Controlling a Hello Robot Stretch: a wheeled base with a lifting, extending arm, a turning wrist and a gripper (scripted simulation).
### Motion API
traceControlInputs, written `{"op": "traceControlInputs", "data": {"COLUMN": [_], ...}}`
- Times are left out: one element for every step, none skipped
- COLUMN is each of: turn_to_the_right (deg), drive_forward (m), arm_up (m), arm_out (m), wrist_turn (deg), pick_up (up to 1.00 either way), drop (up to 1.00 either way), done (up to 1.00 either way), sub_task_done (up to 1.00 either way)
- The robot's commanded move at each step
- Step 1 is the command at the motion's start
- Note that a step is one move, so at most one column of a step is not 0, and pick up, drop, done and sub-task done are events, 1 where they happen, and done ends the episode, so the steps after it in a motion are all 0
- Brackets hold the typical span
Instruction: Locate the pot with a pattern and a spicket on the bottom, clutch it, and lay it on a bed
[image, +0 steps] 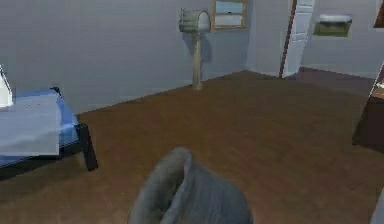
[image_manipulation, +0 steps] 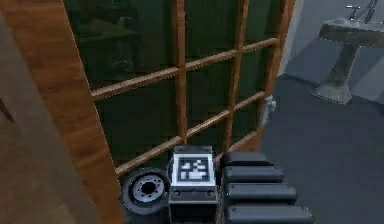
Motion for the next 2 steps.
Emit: {"op": "traceControlInputs", "data": {"turn_to_the_right": [-45.0,-9.0], "drive_forward": [0.00,0.00], "arm_up": [0.00,0.00], "arm_out": [0.00,0.00], "wrist_turn": [0.0,0.0], "pick_up": [0.00,0.00], "drop": [0.00,0.00], "done": [0.00,0.00], "sub_task_done": [0.00,0.00]}}
